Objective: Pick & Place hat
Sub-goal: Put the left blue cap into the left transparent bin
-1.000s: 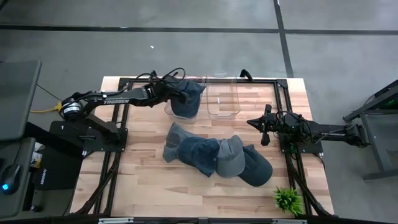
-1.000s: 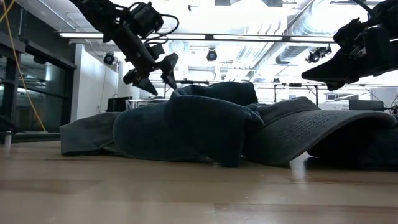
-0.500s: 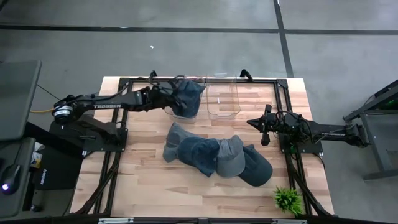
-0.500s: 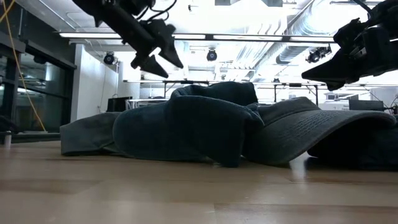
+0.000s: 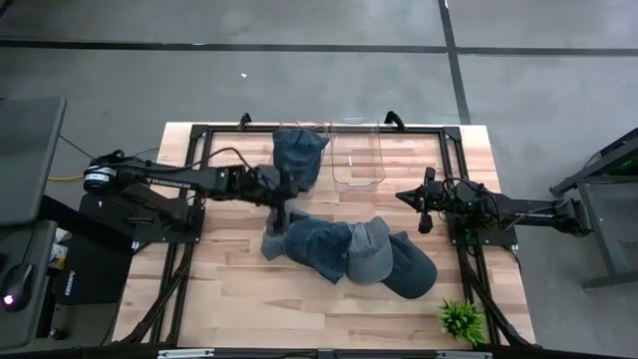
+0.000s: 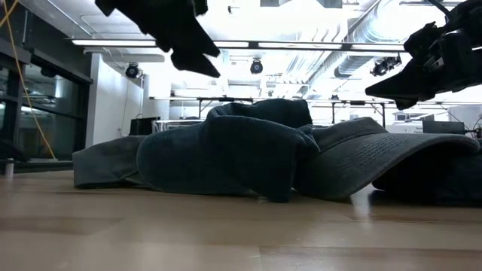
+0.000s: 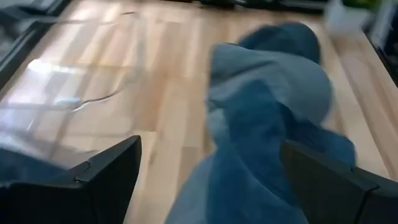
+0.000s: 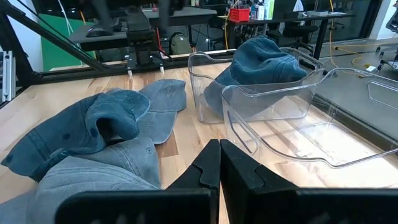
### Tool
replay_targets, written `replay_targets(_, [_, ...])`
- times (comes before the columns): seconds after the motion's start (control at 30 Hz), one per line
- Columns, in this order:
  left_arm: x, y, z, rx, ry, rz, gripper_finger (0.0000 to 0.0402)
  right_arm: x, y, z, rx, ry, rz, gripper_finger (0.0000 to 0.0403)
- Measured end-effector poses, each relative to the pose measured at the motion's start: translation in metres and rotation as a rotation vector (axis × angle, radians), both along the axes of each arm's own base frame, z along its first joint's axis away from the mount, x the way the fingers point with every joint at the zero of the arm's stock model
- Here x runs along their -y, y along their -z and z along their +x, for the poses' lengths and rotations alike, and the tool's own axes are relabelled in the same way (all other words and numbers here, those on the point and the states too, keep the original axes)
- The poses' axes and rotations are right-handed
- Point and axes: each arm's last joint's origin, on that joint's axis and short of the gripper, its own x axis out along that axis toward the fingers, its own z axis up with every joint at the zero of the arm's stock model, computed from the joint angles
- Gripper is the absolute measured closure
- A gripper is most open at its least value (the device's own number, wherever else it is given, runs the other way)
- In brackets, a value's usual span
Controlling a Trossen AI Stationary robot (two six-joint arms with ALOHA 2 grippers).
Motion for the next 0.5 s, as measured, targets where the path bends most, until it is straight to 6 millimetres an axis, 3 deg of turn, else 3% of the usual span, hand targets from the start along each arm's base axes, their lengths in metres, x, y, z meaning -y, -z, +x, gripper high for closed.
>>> replay_targets(0.23, [0.019,0.010,0.005,-0.046,0.092,0.040,0.0044,0.000,0.000,0.000,0.000,0.000,0.000,0.0402])
replay_targets(0.5, [0.021,0.036,0.013,-0.185,-0.051,-0.148,0.0044,0.000,0.000,0.000,0.000,0.000,0.000,0.0402])
